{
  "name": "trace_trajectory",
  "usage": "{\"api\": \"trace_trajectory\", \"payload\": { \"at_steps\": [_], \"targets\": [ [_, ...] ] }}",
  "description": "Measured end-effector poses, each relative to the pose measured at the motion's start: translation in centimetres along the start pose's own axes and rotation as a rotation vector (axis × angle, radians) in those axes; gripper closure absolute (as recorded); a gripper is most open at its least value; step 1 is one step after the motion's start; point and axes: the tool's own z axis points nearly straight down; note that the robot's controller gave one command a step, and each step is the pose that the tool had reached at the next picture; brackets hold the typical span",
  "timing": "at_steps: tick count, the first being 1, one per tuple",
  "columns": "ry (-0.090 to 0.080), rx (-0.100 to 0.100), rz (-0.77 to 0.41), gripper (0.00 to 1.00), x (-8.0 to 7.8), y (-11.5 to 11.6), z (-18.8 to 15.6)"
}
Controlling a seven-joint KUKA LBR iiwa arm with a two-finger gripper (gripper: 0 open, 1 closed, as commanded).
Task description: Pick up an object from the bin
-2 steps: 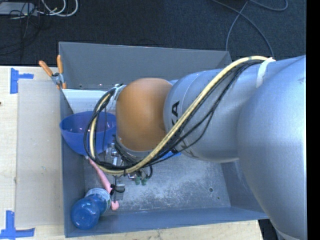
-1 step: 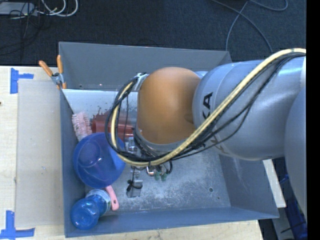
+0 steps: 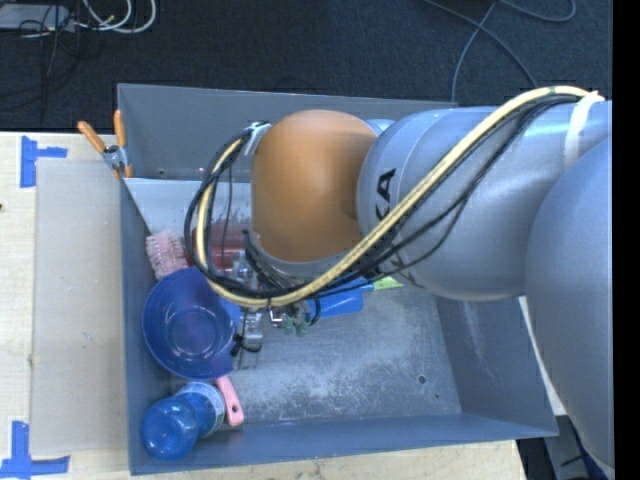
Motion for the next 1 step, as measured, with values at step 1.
{"api": "trace_trajectory", "payload": {
  "at_steps": [1],
  "targets": [
    [0.011, 0.006, -0.164, 0.0, 2.19, 0.51, -1.15]
  ]
}}
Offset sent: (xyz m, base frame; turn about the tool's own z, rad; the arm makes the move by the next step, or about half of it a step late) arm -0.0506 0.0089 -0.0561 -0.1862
